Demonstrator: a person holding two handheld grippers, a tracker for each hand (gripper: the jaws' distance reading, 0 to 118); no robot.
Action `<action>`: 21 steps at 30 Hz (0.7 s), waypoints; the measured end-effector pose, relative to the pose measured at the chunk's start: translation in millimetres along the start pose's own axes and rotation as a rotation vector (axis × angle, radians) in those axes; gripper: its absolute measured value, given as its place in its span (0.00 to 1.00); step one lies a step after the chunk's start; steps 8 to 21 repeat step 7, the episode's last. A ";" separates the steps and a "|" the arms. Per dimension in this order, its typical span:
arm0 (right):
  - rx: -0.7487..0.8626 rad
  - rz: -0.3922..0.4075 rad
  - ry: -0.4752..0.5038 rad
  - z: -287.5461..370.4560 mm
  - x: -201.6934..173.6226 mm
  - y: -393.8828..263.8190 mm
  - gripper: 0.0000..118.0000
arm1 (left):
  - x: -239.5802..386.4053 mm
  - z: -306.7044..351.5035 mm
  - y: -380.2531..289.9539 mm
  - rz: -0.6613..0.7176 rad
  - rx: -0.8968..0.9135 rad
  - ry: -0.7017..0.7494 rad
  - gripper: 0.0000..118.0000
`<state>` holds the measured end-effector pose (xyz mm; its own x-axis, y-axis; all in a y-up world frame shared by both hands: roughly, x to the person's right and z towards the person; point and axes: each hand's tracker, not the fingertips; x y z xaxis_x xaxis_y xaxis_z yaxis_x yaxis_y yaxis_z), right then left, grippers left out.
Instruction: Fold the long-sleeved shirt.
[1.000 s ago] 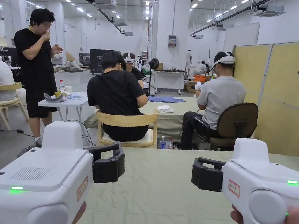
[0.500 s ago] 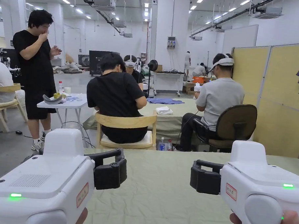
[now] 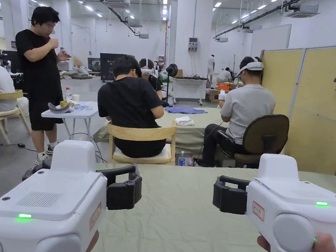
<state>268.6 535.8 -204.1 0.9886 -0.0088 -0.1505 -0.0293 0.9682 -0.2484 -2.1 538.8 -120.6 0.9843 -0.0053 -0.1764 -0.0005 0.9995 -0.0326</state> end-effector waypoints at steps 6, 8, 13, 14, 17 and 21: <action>0.007 -0.004 0.020 -1.2 0.9 -1.4 1.00 | -2.3 -1.4 1.3 0.029 -0.011 -0.019 1.00; 0.013 0.007 0.020 -0.9 0.0 -2.0 1.00 | -2.0 -1.5 1.2 0.025 -0.009 -0.015 1.00; 0.013 0.007 0.020 -0.9 0.0 -2.0 1.00 | -2.0 -1.5 1.2 0.025 -0.009 -0.015 1.00; 0.013 0.007 0.020 -0.9 0.0 -2.0 1.00 | -2.0 -1.5 1.2 0.025 -0.009 -0.015 1.00; 0.013 0.007 0.020 -0.9 0.0 -2.0 1.00 | -2.0 -1.5 1.2 0.025 -0.009 -0.015 1.00; 0.013 0.007 0.020 -0.9 0.0 -2.0 1.00 | -2.0 -1.5 1.2 0.025 -0.009 -0.015 1.00</action>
